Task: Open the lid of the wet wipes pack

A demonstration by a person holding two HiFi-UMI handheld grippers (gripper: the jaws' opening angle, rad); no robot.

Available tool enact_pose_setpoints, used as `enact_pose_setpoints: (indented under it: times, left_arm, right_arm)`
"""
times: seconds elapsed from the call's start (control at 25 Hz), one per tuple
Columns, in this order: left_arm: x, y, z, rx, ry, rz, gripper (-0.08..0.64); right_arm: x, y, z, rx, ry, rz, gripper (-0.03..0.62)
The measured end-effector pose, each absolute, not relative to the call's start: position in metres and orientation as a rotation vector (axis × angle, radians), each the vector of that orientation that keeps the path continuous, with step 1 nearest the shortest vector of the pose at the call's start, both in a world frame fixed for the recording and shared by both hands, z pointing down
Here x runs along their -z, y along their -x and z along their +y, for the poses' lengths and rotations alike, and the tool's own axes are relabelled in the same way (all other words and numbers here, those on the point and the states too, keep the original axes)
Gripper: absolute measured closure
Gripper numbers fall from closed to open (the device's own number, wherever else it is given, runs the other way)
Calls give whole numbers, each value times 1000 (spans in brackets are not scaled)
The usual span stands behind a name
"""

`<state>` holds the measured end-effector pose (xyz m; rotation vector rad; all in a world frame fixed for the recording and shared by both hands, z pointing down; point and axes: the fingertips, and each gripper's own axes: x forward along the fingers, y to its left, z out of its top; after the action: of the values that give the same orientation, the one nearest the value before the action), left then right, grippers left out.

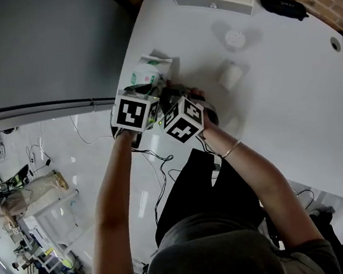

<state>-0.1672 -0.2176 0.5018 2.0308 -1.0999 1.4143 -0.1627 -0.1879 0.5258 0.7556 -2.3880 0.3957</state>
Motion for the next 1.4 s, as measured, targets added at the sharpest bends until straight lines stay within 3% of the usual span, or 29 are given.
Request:
enact_pose_setpoints:
  times: [1.4]
  left_arm:
    - [-477,178,-224,-1201,-2057,-1091,515]
  right_arm:
    - [-528,162,-187,-389,-747,-2379,489]
